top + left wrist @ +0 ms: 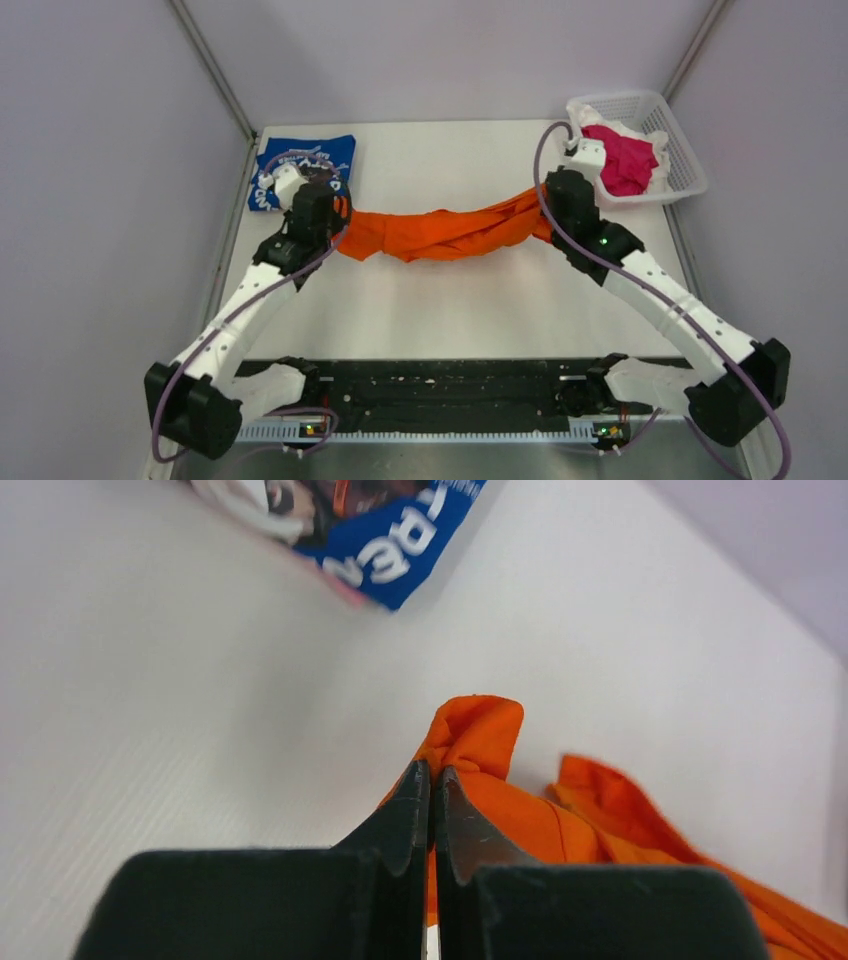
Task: Fold and stack the t-shirts
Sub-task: Flatten out the tshirt
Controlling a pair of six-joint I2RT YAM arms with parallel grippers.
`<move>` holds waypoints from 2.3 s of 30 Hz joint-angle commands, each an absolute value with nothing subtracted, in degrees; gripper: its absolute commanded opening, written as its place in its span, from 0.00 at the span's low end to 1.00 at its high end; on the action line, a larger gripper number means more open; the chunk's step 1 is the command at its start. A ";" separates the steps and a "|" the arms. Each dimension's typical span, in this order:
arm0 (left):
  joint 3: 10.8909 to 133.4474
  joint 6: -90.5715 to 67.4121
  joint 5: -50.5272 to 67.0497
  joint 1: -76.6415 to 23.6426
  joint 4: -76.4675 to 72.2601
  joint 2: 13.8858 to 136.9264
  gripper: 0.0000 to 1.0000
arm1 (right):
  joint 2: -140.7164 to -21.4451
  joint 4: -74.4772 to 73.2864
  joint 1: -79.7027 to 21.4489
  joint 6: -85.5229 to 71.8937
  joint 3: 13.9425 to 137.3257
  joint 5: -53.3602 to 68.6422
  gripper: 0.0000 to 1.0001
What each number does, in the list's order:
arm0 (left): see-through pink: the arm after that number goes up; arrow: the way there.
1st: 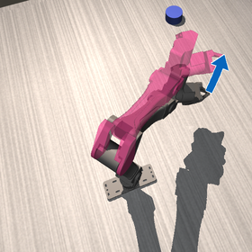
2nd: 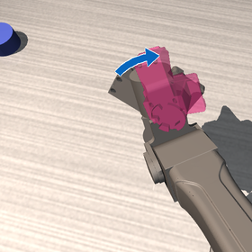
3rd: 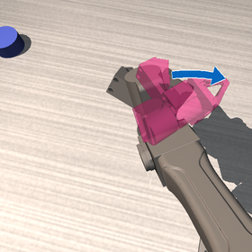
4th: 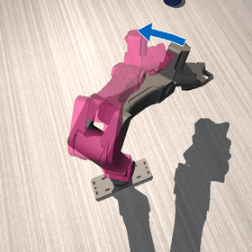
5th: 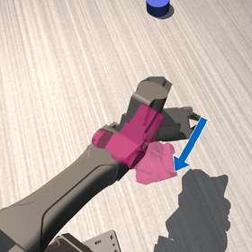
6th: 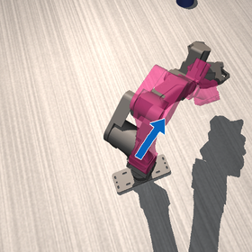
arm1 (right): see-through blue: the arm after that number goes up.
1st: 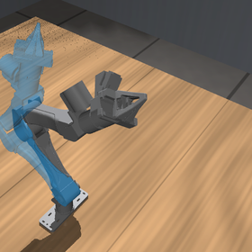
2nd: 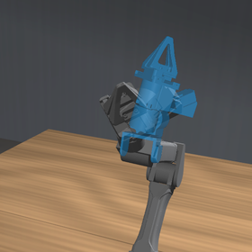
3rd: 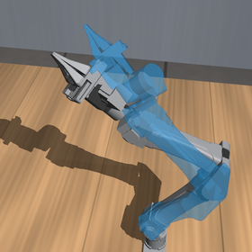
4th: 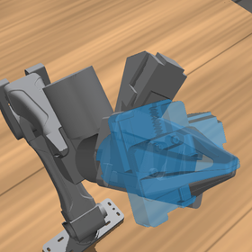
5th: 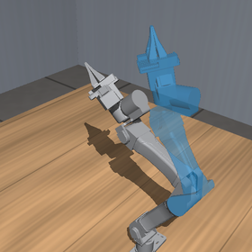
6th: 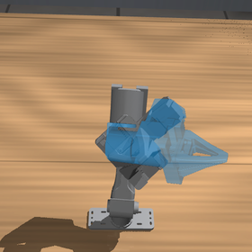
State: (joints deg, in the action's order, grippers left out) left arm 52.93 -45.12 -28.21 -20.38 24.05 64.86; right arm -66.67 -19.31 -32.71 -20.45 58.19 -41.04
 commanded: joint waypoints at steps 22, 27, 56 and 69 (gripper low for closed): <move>45.22 -45.59 -23.55 -20.13 20.37 53.47 0.00 | -48.05 -23.50 -31.99 -35.90 44.90 -27.42 0.08; 40.13 -48.39 -20.31 -20.12 20.32 63.00 0.00 | -58.37 -30.41 -31.99 -41.90 37.87 -25.30 0.54; 38.08 -45.89 -21.49 -20.03 18.82 66.17 0.00 | -100.56 -30.62 -28.39 12.68 71.86 -3.99 0.75; 38.81 -45.79 -23.23 -19.91 19.67 66.51 0.00 | -108.18 -30.03 -25.57 11.70 74.96 -3.49 0.27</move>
State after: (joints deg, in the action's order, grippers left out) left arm 36.99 -46.33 -21.34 -20.29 20.67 66.28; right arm -107.15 -30.94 -26.04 11.20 72.47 -5.43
